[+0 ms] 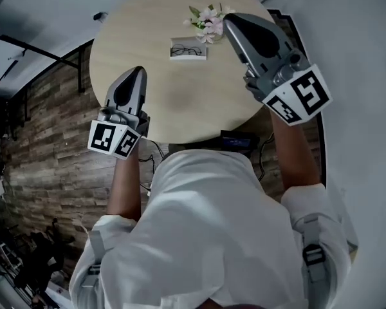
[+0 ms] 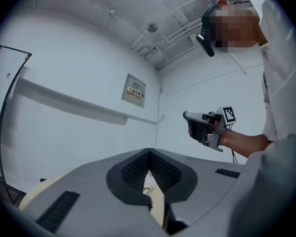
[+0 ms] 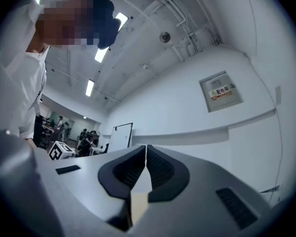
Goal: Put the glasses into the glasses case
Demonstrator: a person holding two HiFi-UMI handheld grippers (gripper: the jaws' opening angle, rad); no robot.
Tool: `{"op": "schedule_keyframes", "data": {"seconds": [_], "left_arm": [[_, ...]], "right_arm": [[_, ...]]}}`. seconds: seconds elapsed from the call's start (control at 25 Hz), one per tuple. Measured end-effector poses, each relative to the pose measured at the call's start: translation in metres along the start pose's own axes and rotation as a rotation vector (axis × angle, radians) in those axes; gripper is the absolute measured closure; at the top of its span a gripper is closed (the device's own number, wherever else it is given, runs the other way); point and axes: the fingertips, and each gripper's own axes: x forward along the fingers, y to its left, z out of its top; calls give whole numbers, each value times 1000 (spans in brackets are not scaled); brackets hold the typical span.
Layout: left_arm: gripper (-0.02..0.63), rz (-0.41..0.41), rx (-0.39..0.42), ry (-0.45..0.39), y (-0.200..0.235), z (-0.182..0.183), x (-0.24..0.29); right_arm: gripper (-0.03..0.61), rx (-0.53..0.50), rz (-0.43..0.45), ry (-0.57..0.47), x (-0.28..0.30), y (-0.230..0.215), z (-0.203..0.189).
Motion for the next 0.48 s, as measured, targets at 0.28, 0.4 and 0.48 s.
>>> {"op": "schedule_keyframes", "data": {"seconds": [0.28,0.4,0.48], "left_arm": [[601,-33,70,-25,-47,21,-5],[601,-32,63,20,-57,4,-7],[601,-20,51,52,-62,-13,-11]], "right_arm": [[552,18,-185,8,-89,-7,-30],[552,75,-228,45,-113,-6,-63],[552,94,-246,66,-124,0,-81]]}}
